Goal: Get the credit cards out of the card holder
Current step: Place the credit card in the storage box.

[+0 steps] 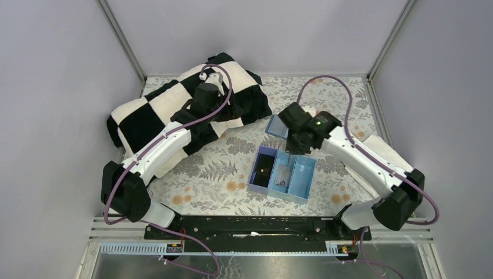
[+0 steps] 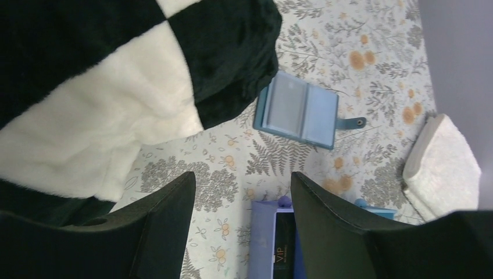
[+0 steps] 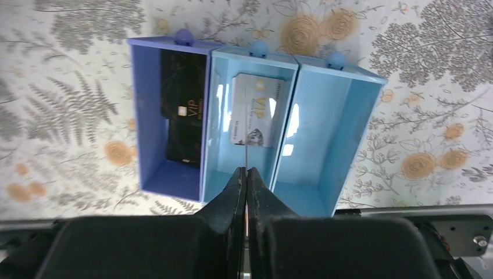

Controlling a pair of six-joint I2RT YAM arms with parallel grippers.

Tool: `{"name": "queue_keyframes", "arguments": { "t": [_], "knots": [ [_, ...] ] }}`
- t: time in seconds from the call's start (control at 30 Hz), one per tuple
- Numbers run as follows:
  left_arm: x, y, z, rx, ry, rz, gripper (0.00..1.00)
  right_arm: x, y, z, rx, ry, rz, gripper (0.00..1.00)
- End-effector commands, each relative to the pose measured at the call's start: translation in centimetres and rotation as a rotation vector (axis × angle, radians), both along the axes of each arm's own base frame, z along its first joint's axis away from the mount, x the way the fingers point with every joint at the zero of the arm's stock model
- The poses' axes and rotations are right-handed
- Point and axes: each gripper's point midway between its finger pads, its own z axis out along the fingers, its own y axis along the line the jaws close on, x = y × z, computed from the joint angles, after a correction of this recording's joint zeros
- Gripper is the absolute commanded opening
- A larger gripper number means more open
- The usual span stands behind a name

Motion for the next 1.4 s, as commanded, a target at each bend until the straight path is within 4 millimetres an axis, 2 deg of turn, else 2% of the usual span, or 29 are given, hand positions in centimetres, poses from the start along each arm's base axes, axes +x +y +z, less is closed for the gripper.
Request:
{"name": "queue_keyframes", "arguments": {
  "t": [0.0,0.1,0.27,0.4,0.63,0.97,1.13,1.27,1.3,1.37],
  "knots": [
    [0.4,1.2,0.4,0.028,-0.033,0.060,0.66,0.3,-1.0,-0.8,-0.136,-0.018,-0.101,0.00],
    [0.3,1.4,0.1,0.037,-0.027,0.059,0.66,-0.1,-0.1,-2.5,-0.132,0.017,-0.106,0.00],
    [0.2,1.4,-0.2,0.042,-0.020,0.056,0.66,-0.7,0.4,-4.6,-0.167,0.053,-0.120,0.00],
    [0.2,1.2,-0.6,0.046,-0.002,0.046,0.66,-1.0,0.3,-5.9,-0.228,0.075,-0.139,0.00],
    [-0.1,0.8,-1.2,0.038,0.021,0.025,0.66,-1.5,-1.5,-7.5,-0.409,0.117,-0.210,0.00],
    [-0.3,-0.4,-1.0,0.011,0.032,-0.041,0.66,-1.9,-1.1,-9.9,-0.405,0.148,-0.199,0.01],
    [-1.0,-1.8,-0.3,-0.018,0.031,-0.128,0.66,-1.8,-0.9,-10.6,-0.413,0.156,-0.185,0.16],
    [-1.3,-2.6,0.5,-0.028,0.017,-0.173,0.67,-1.7,0.4,-10.6,-0.358,0.168,-0.136,0.29],
    [-1.4,-2.8,0.7,-0.024,0.012,-0.181,0.67,-1.5,0.7,-10.3,-0.340,0.161,-0.125,0.44],
    [-1.4,-3.2,1.0,-0.020,0.003,-0.195,0.67,-1.0,1.5,-9.5,-0.293,0.133,-0.092,0.47]
  ]
}}
